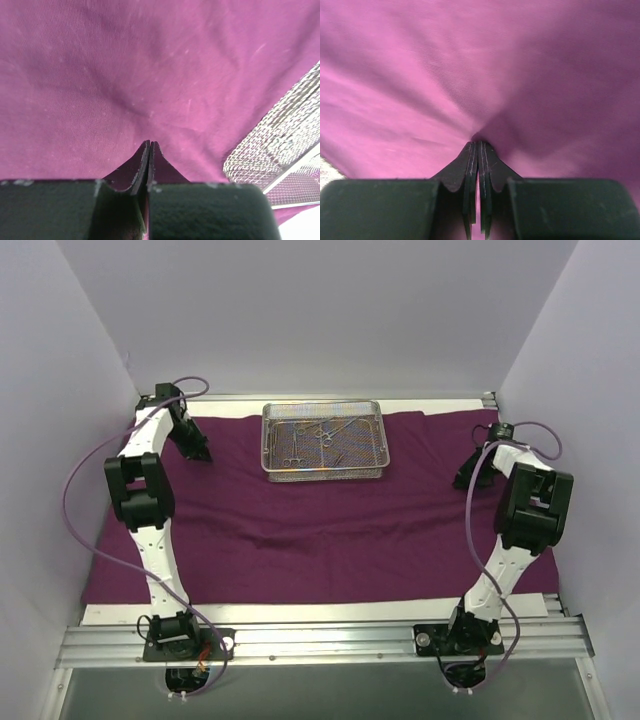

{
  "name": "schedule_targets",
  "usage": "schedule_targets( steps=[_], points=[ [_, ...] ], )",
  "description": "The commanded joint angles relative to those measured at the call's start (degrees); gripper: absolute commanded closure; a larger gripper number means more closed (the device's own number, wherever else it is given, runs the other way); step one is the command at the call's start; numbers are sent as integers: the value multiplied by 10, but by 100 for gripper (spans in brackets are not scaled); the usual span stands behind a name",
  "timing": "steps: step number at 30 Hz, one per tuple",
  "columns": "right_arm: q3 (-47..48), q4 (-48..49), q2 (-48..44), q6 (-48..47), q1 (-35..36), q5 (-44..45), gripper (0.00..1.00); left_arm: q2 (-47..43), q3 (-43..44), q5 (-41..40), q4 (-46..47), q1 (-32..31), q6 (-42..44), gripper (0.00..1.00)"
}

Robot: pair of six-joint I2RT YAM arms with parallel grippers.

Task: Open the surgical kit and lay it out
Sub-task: Smooth out the surgical kit at the center of the board.

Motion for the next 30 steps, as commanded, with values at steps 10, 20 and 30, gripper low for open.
schedule_targets(
  steps=[10, 20, 30],
  points=[
    [285, -86, 134, -69, 50, 36, 100, 82, 169, -52, -66, 1, 6, 98],
    [460, -72, 275, -60, 61, -12, 100, 195, 338, -91, -172, 5, -29, 98],
    [461, -105, 325, -65, 15, 100, 100, 294, 382, 19, -172, 26, -75, 98]
  ],
)
